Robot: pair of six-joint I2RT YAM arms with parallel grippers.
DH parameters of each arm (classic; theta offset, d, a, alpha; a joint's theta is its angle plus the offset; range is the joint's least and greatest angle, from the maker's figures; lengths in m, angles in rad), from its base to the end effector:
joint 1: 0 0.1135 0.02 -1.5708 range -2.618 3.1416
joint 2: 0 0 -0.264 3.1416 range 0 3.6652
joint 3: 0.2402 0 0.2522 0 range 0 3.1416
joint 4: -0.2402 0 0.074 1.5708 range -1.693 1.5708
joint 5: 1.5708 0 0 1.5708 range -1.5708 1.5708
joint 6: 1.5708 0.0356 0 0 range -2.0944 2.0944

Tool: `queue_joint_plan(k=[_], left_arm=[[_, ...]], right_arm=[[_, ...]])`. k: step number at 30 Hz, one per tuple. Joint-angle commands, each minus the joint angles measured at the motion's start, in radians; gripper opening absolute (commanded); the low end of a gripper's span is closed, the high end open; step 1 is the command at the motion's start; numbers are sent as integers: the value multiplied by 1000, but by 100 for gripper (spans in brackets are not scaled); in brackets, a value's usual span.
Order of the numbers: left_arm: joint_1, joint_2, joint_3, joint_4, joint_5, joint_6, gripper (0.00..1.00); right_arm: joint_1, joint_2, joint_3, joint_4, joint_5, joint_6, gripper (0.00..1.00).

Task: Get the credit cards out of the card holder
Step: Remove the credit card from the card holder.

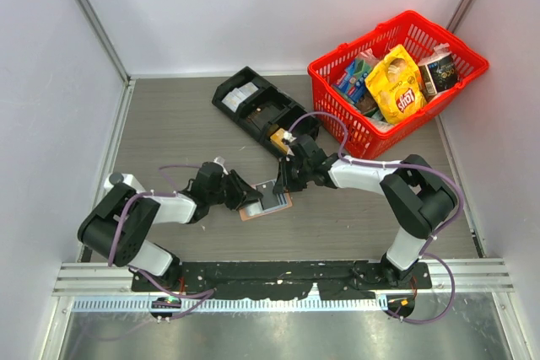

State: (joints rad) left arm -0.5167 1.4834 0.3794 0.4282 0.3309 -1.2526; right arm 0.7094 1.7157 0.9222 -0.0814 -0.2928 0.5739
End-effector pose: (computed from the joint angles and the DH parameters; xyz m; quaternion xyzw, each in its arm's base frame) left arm 0.2071 -0.1310 0.1174 -0.2534 0.8553 -0.4243 0.1555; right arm 0.2528 0.2306 0.1592 -0.1126 0.9245 0.3118 0.1882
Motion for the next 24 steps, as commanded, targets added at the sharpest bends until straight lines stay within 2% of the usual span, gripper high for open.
queue_joint_plan(k=[1,9,17,24], left_arm=[[-2,17,3,90,19,-25,33],[-2,52,-14,210,56,-80,31],[-3,12,-43,231,50,-85,25],[0,6,-59,242,53,-80,15]], right_arm=[[-1,12,-16,46,-22,3,19],[-2,30,-48,58,-11,4,17],[-1,45,-60,72,0,12,11],[-2,56,-72,74,14,12,8]])
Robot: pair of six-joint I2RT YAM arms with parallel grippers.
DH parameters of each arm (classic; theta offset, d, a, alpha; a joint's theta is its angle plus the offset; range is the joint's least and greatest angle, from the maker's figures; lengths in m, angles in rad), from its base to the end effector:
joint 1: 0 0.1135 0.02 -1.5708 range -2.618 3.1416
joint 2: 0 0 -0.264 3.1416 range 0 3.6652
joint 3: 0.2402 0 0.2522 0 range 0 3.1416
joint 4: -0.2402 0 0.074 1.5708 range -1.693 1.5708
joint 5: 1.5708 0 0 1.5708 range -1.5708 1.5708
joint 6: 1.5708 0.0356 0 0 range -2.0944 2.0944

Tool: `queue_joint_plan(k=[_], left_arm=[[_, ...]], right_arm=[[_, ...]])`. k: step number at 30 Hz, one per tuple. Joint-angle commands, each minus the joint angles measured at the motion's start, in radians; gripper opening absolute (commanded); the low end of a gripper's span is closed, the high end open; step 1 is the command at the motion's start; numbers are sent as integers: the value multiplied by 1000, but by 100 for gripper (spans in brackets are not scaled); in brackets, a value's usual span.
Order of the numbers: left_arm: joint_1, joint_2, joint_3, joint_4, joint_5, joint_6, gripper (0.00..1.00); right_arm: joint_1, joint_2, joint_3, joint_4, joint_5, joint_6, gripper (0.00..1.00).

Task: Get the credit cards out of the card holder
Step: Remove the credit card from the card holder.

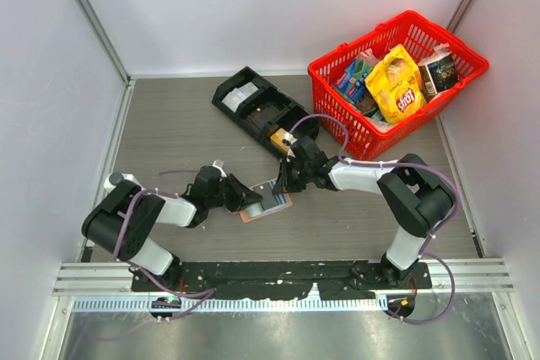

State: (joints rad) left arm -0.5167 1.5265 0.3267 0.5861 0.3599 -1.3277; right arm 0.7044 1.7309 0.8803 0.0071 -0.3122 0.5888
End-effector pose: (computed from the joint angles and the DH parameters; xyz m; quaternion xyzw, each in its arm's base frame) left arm 0.2031 -0.1298 0.1089 -0.2688 0.8350 -0.4570 0.1471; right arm 0.2524 0.2288 0.1490 -0.1085 0.9185 0.3277 0.1929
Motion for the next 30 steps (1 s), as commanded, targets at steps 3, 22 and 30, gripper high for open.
queue_joint_plan(k=[3,22,30], left_arm=[[-2,-43,-14,95,17,-5,11],[-2,-109,-89,29,2,27,1],[-2,-147,-109,-20,-24,45,3]], right_arm=[[4,42,-33,-13,39,0,5],[0,55,-35,-50,94,-9,1],[0,49,-23,-65,93,-7,1]])
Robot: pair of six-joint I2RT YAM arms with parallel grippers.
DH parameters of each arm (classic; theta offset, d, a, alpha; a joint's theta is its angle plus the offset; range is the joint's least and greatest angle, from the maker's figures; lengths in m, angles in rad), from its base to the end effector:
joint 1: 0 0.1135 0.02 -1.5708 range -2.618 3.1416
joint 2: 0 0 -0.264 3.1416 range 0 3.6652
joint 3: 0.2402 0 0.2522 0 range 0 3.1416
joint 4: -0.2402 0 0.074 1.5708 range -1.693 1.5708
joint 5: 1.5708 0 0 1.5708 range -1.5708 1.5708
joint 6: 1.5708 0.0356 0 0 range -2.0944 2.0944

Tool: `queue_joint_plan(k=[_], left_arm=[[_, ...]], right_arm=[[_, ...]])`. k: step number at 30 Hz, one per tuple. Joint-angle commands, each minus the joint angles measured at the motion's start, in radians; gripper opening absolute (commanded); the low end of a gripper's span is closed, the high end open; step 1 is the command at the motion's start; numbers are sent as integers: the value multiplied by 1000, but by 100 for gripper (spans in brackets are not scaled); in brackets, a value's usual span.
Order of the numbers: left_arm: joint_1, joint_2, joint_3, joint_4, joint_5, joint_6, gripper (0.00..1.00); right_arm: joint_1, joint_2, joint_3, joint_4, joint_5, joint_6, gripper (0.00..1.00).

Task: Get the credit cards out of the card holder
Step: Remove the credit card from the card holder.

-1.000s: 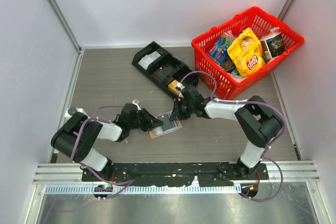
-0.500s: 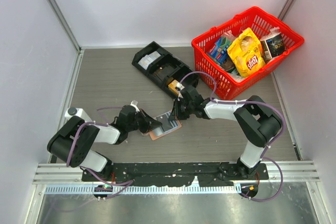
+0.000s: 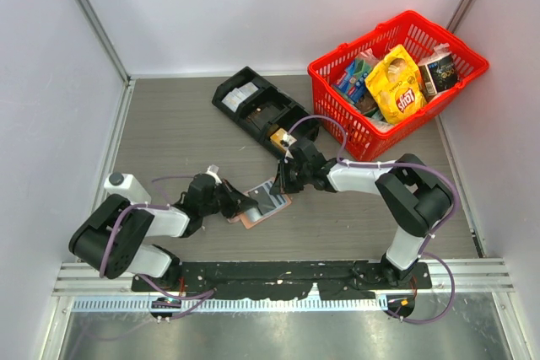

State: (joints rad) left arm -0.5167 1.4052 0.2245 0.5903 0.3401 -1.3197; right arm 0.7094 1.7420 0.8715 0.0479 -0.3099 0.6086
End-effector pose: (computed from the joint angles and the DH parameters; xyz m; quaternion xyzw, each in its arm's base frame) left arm 0.1806 -0.1163 0.1103 -0.2665 0.8315 -0.4593 0.1631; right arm 0.2525 0.2311 0.1459 -0.1027 0.9157 0.3347 0.1975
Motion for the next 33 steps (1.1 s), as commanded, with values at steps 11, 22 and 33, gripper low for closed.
queue_joint_plan(k=[11,22,33], left_arm=[[-2,8,6,-18,-1,50,3],[-2,12,9,-17,0,51,3],[-2,6,7,-20,0,48,3]], right_arm=[[-4,-94,34,-103,32,-24,26],[16,-33,40,55,-167,-6,20],[15,53,12,52,-133,-12,9]])
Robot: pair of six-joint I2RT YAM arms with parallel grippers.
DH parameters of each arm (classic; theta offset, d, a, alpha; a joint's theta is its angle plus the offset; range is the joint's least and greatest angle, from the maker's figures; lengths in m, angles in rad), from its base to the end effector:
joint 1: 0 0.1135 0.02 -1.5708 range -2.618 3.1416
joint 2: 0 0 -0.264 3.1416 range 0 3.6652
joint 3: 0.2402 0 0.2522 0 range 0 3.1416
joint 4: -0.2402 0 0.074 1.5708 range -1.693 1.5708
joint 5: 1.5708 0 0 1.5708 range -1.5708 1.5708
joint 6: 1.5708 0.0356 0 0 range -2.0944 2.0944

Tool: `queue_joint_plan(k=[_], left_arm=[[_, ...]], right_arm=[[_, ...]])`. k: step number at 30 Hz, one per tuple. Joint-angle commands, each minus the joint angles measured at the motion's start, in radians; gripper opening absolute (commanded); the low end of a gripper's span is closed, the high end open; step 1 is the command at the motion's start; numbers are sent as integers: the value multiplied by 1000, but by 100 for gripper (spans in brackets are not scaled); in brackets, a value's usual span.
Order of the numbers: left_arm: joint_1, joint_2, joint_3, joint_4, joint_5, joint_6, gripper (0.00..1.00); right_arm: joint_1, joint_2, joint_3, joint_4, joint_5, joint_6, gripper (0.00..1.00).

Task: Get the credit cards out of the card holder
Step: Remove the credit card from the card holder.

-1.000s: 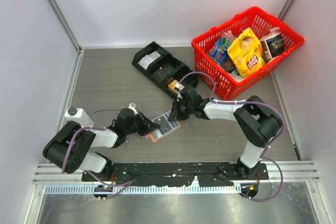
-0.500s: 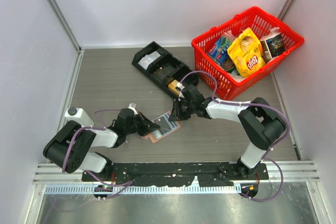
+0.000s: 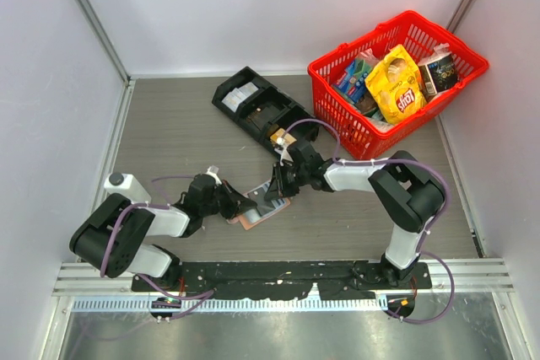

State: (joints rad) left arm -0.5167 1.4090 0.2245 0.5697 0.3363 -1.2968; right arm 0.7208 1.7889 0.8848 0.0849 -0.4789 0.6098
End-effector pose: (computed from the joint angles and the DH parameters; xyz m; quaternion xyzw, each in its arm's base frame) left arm 0.1796 -0.1156 0.1077 -0.2616 0.8389 -0.4487 0.1625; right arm 0.2505 0.2419 0.1387 -0.1370 0.8975 0.3937 0.1443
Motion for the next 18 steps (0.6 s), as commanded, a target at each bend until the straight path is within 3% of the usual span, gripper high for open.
queue_joint_plan(k=[1,18], left_arm=[[-2,1,6,-1,3,25,2],[-2,-2,-2,-11,-10,14,3]], right_arm=[[2,4,-4,1,57,-18,9],[-52,-42,-86,-16,148,-13,5]])
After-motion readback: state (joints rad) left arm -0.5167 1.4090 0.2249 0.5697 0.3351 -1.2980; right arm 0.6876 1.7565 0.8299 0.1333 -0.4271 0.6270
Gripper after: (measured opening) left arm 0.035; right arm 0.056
